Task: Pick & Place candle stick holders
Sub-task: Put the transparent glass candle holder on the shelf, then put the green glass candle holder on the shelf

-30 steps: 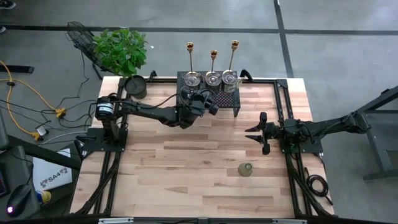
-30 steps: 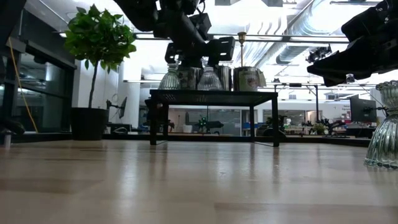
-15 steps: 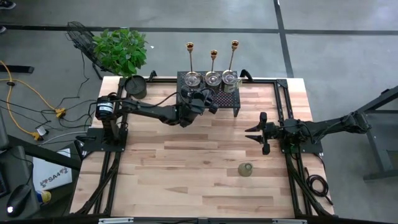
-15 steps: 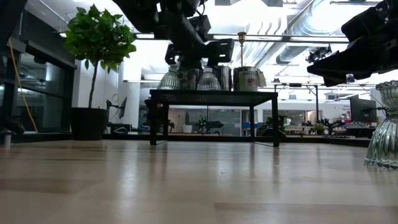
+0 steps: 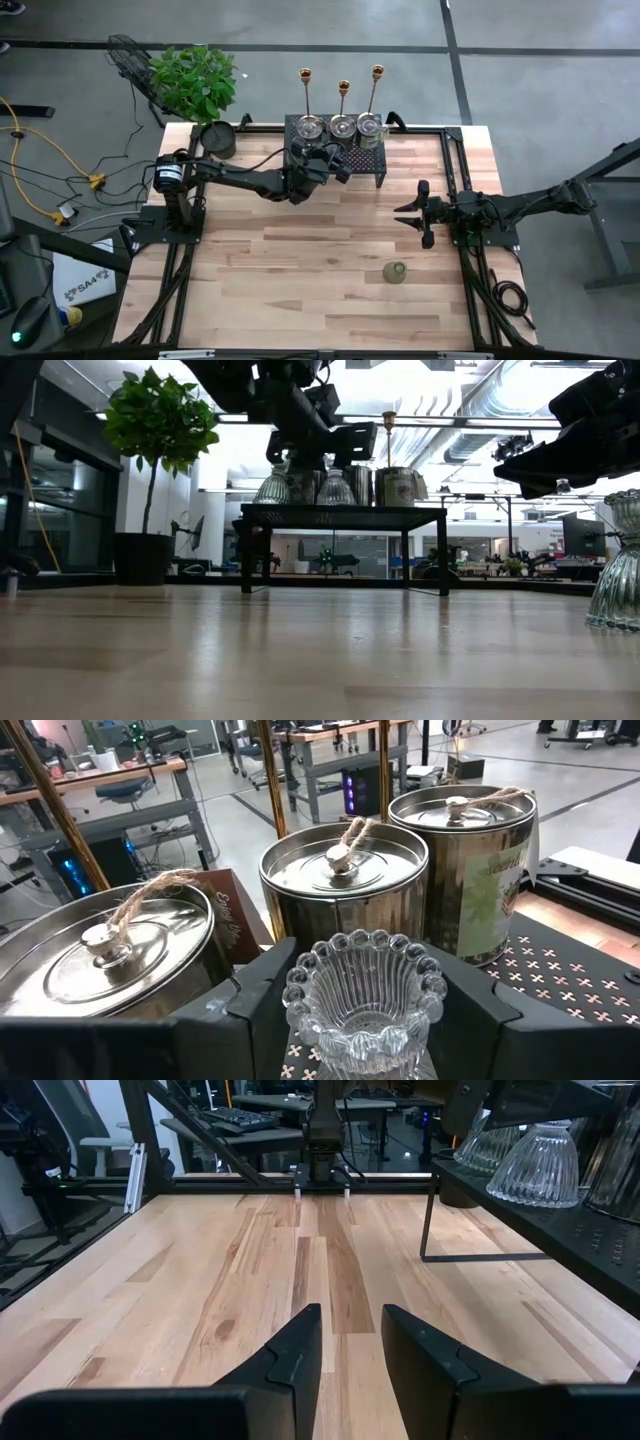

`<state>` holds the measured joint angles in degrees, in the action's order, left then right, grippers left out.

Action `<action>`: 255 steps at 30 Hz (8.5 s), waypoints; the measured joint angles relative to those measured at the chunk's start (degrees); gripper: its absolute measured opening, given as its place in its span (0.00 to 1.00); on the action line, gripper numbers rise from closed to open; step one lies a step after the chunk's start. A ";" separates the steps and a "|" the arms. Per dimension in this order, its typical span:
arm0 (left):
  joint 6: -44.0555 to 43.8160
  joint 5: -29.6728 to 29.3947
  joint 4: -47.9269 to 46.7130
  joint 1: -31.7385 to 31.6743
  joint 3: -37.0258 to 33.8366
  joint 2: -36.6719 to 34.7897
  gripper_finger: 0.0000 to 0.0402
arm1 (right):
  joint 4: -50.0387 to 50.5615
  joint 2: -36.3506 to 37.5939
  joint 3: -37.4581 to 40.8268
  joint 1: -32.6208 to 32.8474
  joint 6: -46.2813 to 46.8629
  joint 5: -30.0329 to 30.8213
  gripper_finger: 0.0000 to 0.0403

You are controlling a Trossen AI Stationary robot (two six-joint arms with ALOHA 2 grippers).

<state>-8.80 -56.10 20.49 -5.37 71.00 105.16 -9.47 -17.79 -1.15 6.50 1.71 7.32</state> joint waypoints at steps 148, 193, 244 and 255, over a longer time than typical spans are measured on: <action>18.56 23.39 23.57 3.89 -22.50 -2.80 0.00 | 0.26 0.01 -0.02 0.00 0.00 0.01 0.25; 18.01 13.00 23.21 3.85 -21.58 -2.00 0.00 | 0.28 -0.01 0.00 -0.01 -0.01 0.00 0.25; 10.02 43.54 49.56 7.55 -65.34 -35.80 0.00 | 0.31 -0.12 -0.02 0.00 0.01 0.01 0.25; 9.55 46.76 58.28 5.38 -70.23 -36.94 0.00 | 0.28 -0.12 -0.02 0.00 -0.01 0.00 0.25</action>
<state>0.75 -9.33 78.77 0.01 0.78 68.22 -9.19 -17.91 -1.17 6.50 1.70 7.31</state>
